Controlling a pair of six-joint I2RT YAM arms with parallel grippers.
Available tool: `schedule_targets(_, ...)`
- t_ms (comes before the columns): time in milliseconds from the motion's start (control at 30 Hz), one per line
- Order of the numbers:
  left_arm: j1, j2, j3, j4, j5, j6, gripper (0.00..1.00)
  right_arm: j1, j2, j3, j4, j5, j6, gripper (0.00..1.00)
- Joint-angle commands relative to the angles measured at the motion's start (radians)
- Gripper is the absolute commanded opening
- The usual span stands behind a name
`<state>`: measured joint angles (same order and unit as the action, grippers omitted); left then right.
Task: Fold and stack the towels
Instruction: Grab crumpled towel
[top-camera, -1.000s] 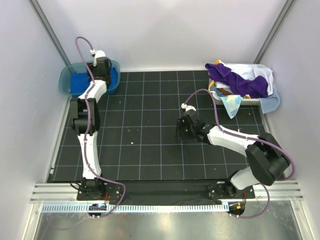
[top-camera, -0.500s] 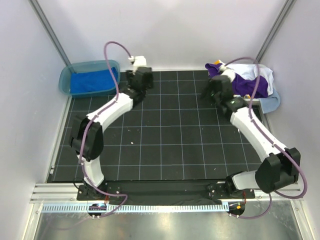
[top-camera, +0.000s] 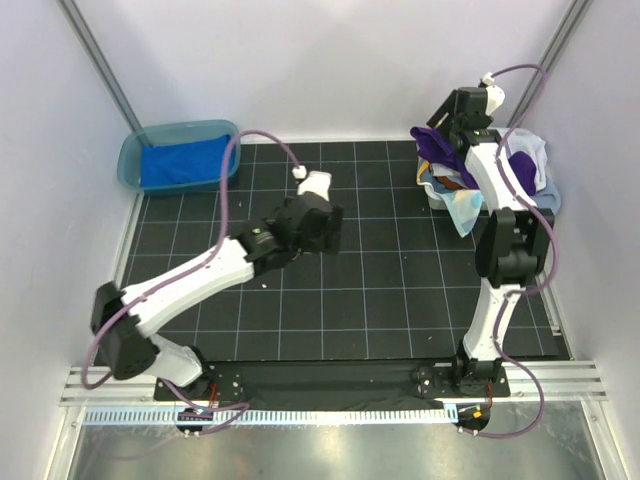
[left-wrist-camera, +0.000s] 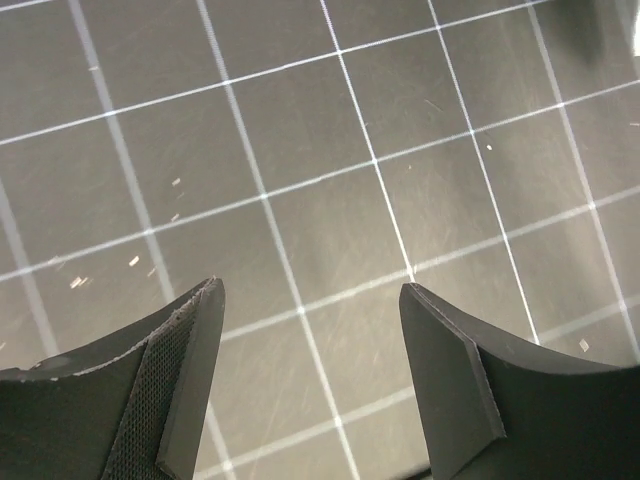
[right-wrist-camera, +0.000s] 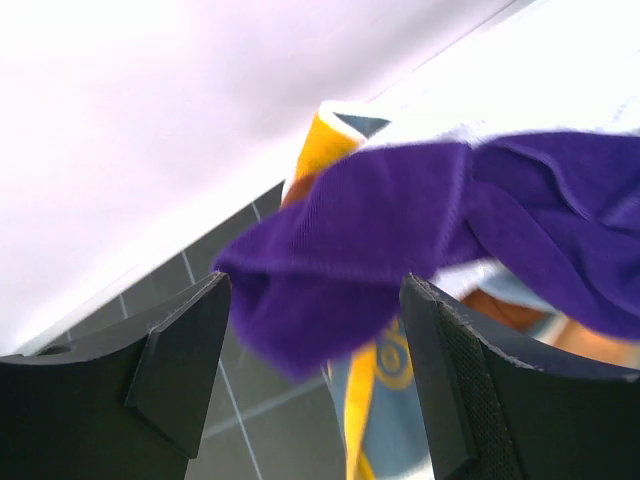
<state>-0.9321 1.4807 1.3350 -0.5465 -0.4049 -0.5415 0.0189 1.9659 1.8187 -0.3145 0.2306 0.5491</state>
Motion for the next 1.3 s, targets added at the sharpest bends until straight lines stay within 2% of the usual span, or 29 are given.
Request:
schedule_targets(0, 0.013, -0.158, -0.028, -0.107, 0.052, 0.015, 0.74, -0.005, 0.094, 0.154, -0.012, 0.007, 0.055, 0.76)
schedule_targets(133, 0.015, -0.285, -0.097, -0.142, 0.051, 0.044, 0.75, -0.007, 0.25, 0.301, -0.08, 0.032, 0.066, 0.77)
schedule_targets(267, 0.015, -0.329, -0.132, -0.147, 0.034, 0.064, 0.75, -0.007, 0.281, 0.291, -0.064, 0.015, 0.069, 0.74)
schedule_targets(367, 0.015, -0.33, -0.14, -0.153, 0.022, 0.074, 0.75, -0.005, 0.28, 0.257, -0.041, 0.018, 0.069, 0.6)
schedule_targets(400, 0.015, -0.33, -0.14, -0.152, 0.012, 0.078, 0.75, -0.005, 0.277, 0.249, -0.034, 0.021, 0.069, 0.49)
schedule_targets(500, 0.015, -0.32, -0.138, -0.147, 0.023, 0.081, 0.75, -0.005, 0.257, 0.225, -0.015, 0.024, 0.069, 0.3)
schedule_targets(667, 0.016, -0.316, -0.138, -0.144, 0.021, 0.089, 0.75, -0.007, 0.202, 0.215, -0.018, 0.045, 0.061, 0.13)
schedule_targets(967, 0.016, -0.307, -0.126, -0.139, 0.024, 0.109, 0.75, -0.054, 0.074, 0.307, -0.106, 0.05, 0.075, 0.01)
schedule_targets(1267, 0.016, -0.298, -0.109, -0.135, 0.035, 0.11, 0.75, -0.06, -0.077, 0.337, -0.097, 0.042, 0.037, 0.01)
